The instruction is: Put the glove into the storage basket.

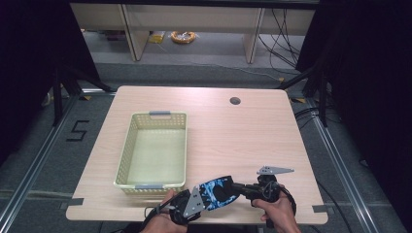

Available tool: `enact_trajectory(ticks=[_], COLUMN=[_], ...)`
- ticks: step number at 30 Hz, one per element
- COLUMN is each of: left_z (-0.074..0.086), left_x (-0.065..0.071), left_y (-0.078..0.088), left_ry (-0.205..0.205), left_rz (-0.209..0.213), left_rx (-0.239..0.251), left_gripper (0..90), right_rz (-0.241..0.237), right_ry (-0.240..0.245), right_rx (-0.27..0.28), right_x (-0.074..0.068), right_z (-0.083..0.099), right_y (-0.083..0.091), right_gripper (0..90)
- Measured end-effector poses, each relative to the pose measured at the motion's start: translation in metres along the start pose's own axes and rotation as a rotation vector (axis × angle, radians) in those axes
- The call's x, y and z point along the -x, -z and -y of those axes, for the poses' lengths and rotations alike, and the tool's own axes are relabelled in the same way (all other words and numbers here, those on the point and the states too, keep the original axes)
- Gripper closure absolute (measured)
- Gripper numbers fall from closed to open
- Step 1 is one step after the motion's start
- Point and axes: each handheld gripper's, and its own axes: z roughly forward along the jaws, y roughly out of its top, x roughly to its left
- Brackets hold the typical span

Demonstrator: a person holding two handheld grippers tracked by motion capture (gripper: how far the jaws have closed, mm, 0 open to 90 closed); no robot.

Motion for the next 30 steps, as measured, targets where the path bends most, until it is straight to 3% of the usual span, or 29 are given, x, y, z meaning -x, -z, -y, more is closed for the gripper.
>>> enact_trajectory(ticks=[1, 3, 4, 5, 6, 7, 9, 10, 12, 15, 17, 18, 22, 24, 25, 28, 29, 30], left_z=[0.0, -0.003, -0.003, -0.004, -0.005, -0.006, -0.008, -0.01, -0.012, -0.013, -0.014, -0.014, -0.016, -0.016, -0.016, -0.017, -0.017, -0.017], left_x=[-0.001, -0.001, 0.0, -0.001, -0.002, -0.002, -0.002, -0.002, -0.005, -0.012, -0.016, -0.019, -0.029, -0.033, -0.035, -0.043, -0.046, -0.049], left_y=[0.001, 0.006, 0.006, 0.009, 0.011, 0.015, 0.025, 0.029, 0.038, 0.049, 0.057, 0.06, 0.071, 0.075, 0.076, 0.082, 0.084, 0.086], left_ry=[-0.006, -0.017, -0.003, -0.005, -0.013, -0.01, -0.033, -0.04, -0.057, -0.049, -0.034, -0.034, -0.045, -0.033, -0.023, -0.03, -0.044, -0.035], left_rz=[-0.013, -0.021, -0.016, -0.017, -0.022, -0.007, -0.031, -0.037, -0.045, -0.07, -0.08, -0.089, -0.105, -0.108, -0.113, -0.124, -0.129, -0.129], left_rx=[0.007, 0.01, 0.026, 0.027, 0.039, 0.036, 0.032, 0.032, 0.036, 0.043, 0.043, 0.047, 0.038, 0.044, 0.051, 0.041, 0.037, 0.035], left_gripper=[79.7, 79.7, 79.7, 79.7, 79.7, 79.7, 79.7, 79.8, 79.7, 79.7, 79.8, 79.8, 79.8, 79.8, 79.8, 79.9, 79.9, 79.9], right_rz=[-0.01, -0.02, -0.008, -0.02, -0.003, -0.014, -0.017, -0.015, -0.016, -0.032, -0.031, -0.029, -0.047, -0.047, -0.049, -0.053, -0.057, -0.046], right_ry=[0.014, -0.013, 0.035, 0.005, 0.028, 0.01, 0.05, 0.032, 0.086, 0.075, 0.093, 0.138, 0.133, 0.143, 0.126, 0.146, 0.115, 0.161], right_rx=[0.01, 0.011, 0.028, 0.025, 0.022, 0.016, 0.047, 0.03, 0.044, 0.044, 0.038, 0.053, 0.041, 0.035, 0.033, 0.033, 0.021, 0.029], right_x=[-0.004, -0.012, -0.012, -0.016, -0.018, -0.023, -0.027, -0.032, -0.038, -0.052, -0.058, -0.057, -0.065, -0.066, -0.068, -0.068, -0.071, -0.069], right_z=[-0.002, -0.004, -0.005, -0.006, -0.007, -0.008, -0.011, -0.013, -0.018, -0.029, -0.036, -0.04, -0.054, -0.061, -0.063, -0.072, -0.074, -0.078], right_y=[0.003, 0.006, 0.008, 0.008, 0.01, 0.012, 0.013, 0.014, 0.014, 0.013, 0.012, 0.01, 0.005, 0.002, 0.0, -0.005, -0.006, -0.008], right_gripper=[85.9, 85.9, 85.9, 85.9, 85.9, 85.9, 85.9, 85.9, 85.8, 85.8, 85.8, 85.8, 85.7, 85.7, 85.7, 85.7, 85.7, 85.7])
